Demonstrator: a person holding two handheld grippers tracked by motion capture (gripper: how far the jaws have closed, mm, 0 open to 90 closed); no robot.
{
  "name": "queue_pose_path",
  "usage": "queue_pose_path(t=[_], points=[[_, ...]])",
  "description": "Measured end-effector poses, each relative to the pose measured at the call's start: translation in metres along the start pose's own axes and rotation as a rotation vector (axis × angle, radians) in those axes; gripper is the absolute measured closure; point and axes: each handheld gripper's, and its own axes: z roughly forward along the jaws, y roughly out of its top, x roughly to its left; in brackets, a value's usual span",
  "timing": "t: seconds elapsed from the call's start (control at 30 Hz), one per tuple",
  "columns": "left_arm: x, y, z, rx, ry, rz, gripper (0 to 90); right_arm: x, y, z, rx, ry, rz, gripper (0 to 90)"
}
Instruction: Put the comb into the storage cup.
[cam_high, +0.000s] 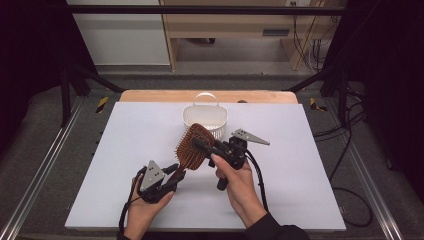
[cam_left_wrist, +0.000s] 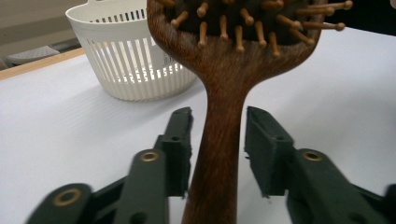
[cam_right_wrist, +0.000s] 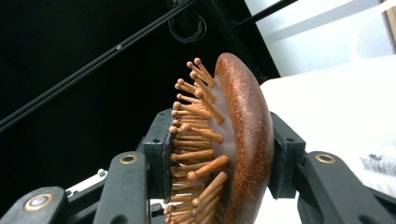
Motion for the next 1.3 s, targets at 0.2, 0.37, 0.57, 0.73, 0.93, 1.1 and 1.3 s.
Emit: queue_pose_path(t=[0.2, 0.37, 0.57, 0.73, 0.93, 1.1, 1.3], points=[[0.004, -0.001, -0.009, -0.044, 0.033, -0.036, 39.1, -0.007, 0.009, -0.004, -0.03, -0.027, 0.0, 52.3], [0.014, -0.003, -0.02, -0.09, 0.107, -0.075, 24.4, -0.016, 0.014, -0.007, -0.049, -0.05, 0.007, 52.3], [0.025, -0.011, -0.031, -0.102, 0.176, -0.109, 11.0, -0.023, 0.018, -0.011, -0.065, -0.073, 0.012, 52.1], [0.039, -0.019, -0.046, -0.1, 0.234, -0.143, 7.1, -0.031, 0.021, -0.013, -0.088, -0.088, 0.026, 52.0], [0.048, -0.036, -0.055, -0.086, 0.257, -0.16, 5.4, -0.036, 0.024, -0.017, -0.103, -0.102, 0.023, 52.0], [0.052, -0.044, -0.062, -0.088, 0.289, -0.176, 5.4, -0.039, 0.027, -0.022, -0.119, -0.107, 0.033, 51.9], [0.055, -0.048, -0.065, -0.125, 0.316, -0.184, 4.8, -0.04, 0.031, -0.026, -0.13, -0.108, 0.028, 51.9]])
